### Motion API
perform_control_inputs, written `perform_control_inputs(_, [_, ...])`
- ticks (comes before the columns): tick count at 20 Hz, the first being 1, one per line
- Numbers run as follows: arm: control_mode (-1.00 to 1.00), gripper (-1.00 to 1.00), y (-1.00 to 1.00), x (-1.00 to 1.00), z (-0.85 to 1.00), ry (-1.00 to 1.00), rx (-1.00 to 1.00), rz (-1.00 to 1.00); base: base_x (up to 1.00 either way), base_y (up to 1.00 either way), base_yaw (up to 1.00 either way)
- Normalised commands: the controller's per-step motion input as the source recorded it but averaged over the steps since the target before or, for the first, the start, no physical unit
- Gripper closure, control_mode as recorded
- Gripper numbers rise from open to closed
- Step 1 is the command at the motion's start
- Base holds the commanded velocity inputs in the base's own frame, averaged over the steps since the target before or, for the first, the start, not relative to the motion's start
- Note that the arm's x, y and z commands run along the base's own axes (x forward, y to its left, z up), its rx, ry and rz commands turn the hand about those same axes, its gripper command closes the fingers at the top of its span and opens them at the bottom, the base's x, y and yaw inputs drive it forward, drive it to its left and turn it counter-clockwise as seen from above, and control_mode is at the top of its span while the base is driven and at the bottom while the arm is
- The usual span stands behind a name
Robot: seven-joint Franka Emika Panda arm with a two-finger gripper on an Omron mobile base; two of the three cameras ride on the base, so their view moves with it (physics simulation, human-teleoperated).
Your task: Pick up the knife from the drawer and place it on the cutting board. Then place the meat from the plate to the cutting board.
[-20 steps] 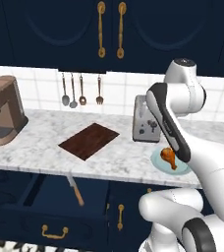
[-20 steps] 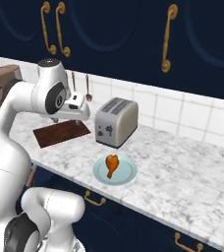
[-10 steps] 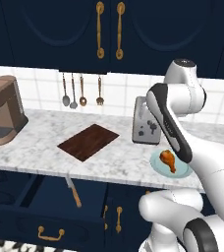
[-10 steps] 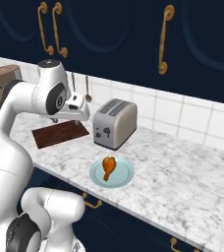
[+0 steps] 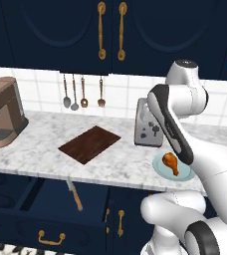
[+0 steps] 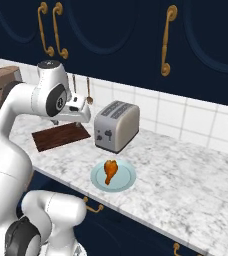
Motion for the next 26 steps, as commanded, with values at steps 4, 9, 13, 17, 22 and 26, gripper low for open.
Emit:
perform_control_inputs(4, [-1.00,-1.00,0.02,-0.26,-0.08,0.00,0.00,0.00,0.00,0.00,0.00])
perform_control_inputs(9, [-1.00,-1.00,0.89,-0.99,-0.83,0.03,0.01,0.00,0.00,0.00,0.00])
perform_control_inputs(13, [-1.00,-1.00,1.00,-0.74,-1.00,0.04,0.06,0.00,0.00,0.00,0.00])
perform_control_inputs(17, [-1.00,-1.00,0.87,-0.22,-1.00,0.02,0.20,0.02,0.00,0.00,0.00])
perform_control_inputs(22, [-1.00,-1.00,0.98,0.13,-0.85,0.00,0.11,0.00,0.00,0.00,0.00])
perform_control_inputs(26, [-1.00,-1.00,0.87,0.11,-0.22,-0.01,-0.02,0.00,0.00,0.00,0.00])
